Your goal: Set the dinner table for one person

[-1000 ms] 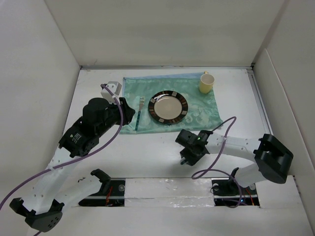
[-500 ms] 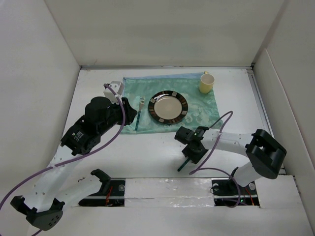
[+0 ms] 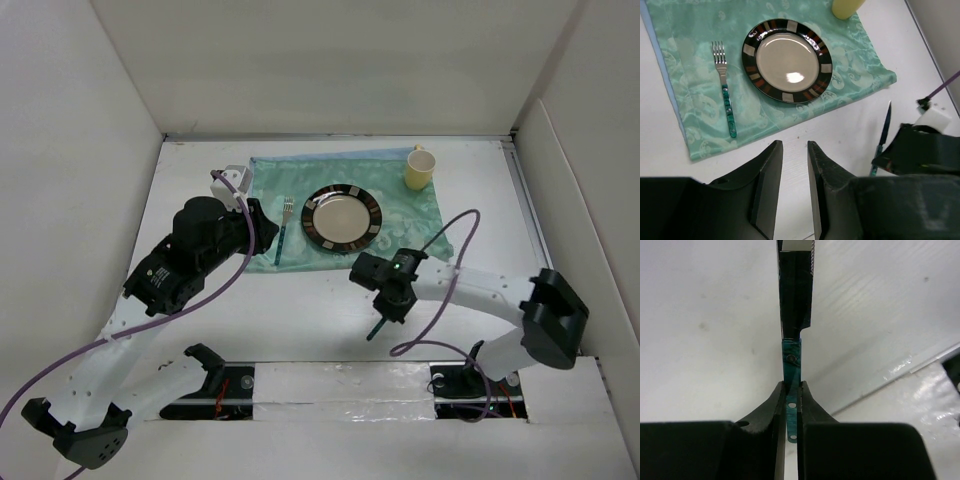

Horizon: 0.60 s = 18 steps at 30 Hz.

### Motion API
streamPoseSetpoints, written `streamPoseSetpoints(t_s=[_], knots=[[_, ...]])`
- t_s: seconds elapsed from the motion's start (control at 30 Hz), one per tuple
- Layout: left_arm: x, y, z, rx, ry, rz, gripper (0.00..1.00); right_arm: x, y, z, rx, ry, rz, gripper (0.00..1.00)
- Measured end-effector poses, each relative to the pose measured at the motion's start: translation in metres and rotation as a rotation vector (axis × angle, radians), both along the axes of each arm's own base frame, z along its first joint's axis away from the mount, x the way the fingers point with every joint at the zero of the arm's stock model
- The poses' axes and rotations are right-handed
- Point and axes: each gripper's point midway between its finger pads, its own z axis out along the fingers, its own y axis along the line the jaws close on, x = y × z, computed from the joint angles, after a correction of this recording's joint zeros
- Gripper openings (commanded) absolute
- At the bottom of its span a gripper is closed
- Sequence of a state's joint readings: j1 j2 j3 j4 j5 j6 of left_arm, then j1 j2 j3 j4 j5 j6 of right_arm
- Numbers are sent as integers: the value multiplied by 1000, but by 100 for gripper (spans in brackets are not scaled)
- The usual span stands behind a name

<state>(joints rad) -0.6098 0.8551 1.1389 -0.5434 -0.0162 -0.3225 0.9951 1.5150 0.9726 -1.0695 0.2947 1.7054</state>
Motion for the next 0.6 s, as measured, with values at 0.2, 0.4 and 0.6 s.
streamPoseSetpoints(t_s=[0.2,0.4,0.6], knots=[[2,3,-2,8,-1,19,25,28,8,103,101,-211,150,0],[8,11,-5,6,8,71,26,110,0,178,78,-384,440,0],[19,21,-4,-25,19,152,27,211,-4,167,34,-341,694,0]])
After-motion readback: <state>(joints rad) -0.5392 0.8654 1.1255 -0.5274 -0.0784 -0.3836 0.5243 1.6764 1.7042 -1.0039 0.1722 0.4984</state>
